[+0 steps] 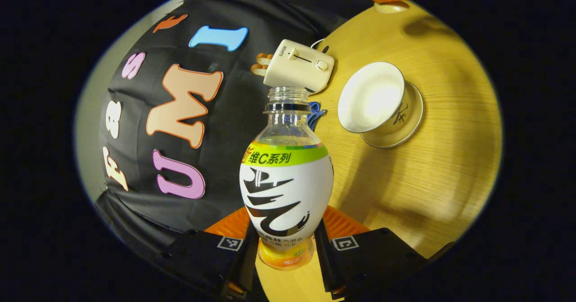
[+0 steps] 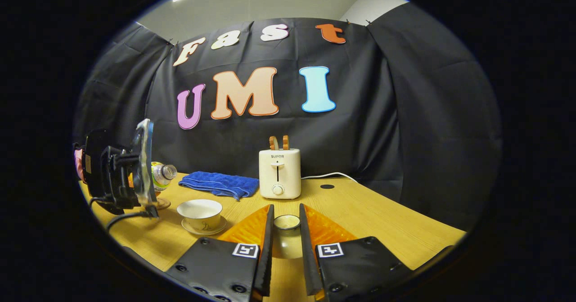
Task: Open the teacup lid with one hand, grasp the water bottle and pour water into the teacup with the other hand; after pouring, place the water bottle on the coaster and then close the teacup lid.
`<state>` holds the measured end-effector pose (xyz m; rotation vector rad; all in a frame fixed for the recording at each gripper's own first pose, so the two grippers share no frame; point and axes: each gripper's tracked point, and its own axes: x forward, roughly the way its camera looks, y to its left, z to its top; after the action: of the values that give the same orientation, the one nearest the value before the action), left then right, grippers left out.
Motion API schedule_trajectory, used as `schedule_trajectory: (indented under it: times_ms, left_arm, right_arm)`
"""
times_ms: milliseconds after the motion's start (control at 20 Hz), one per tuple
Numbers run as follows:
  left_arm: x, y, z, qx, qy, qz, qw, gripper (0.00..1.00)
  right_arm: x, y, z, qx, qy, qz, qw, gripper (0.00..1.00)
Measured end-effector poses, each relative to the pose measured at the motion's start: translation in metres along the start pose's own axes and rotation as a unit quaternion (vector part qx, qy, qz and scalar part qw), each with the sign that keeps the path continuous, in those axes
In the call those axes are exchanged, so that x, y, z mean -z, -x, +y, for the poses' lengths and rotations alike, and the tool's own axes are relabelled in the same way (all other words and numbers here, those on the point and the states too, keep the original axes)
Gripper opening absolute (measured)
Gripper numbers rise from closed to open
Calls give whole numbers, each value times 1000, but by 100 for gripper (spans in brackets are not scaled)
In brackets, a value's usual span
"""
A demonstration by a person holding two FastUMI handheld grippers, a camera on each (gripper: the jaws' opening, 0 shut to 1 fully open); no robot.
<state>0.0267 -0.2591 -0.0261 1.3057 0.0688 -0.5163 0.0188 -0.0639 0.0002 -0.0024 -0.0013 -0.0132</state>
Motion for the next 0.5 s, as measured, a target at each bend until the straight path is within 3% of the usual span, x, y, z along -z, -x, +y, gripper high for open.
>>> schedule_trajectory:
  times_ms: [500]
  left_arm:
    - [-3,-10,6,11,-125,25,992,57]
  right_arm:
    - [0,0,0,0,0,0,1000,33]
